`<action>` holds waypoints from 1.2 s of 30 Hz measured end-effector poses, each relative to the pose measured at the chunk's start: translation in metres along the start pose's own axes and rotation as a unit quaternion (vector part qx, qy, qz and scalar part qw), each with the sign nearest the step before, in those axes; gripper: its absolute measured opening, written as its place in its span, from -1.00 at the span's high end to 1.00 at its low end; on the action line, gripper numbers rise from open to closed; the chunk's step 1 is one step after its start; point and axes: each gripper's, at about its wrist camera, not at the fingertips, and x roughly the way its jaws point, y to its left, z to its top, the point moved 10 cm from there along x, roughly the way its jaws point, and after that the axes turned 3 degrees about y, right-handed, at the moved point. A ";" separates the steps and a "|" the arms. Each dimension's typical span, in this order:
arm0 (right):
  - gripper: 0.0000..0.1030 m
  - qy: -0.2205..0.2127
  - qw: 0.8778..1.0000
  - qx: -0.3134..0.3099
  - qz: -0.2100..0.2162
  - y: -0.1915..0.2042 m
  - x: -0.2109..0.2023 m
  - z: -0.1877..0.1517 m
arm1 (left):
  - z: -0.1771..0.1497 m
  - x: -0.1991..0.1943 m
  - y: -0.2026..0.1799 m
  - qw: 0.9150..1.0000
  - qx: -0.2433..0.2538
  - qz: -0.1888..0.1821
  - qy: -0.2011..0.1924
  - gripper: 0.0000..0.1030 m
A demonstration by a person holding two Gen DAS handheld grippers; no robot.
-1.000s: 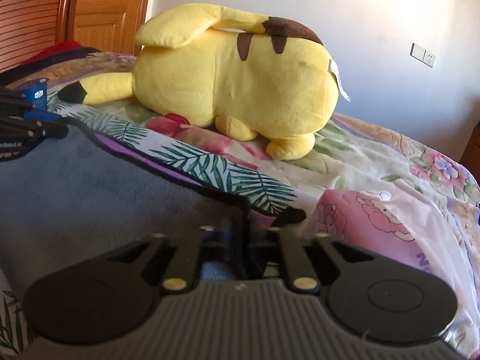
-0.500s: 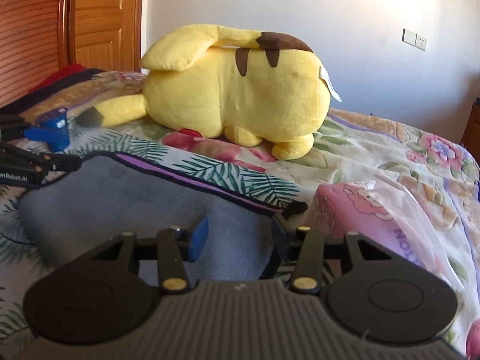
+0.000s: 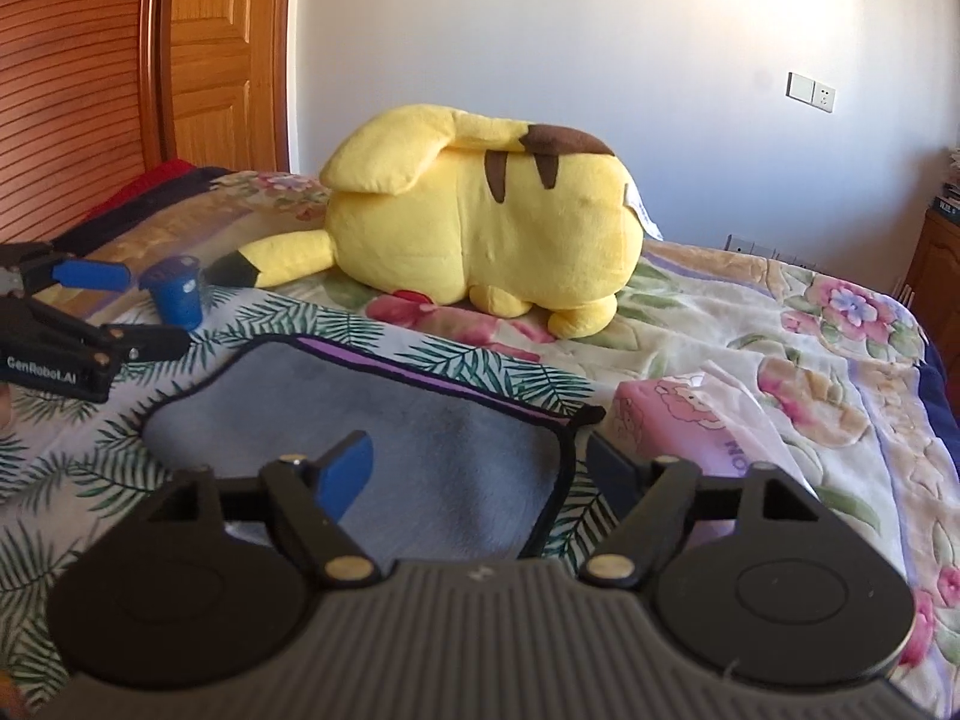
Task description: Fold towel
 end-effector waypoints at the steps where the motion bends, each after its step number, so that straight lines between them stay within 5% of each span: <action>1: -0.66 -0.001 1.000 0.001 -0.002 0.001 -0.004 0.000 | 0.001 -0.004 -0.001 1.000 0.002 -0.001 0.000 -0.65; 7: -1.00 -0.011 1.000 0.009 -0.015 0.005 -0.027 0.004 | 0.011 -0.035 -0.004 1.000 0.005 -0.003 -0.008 -0.66; 36: -1.00 -0.065 0.996 0.044 -0.032 0.012 -0.144 0.033 | 0.038 -0.184 -0.022 0.999 -0.005 0.009 -0.045 -0.69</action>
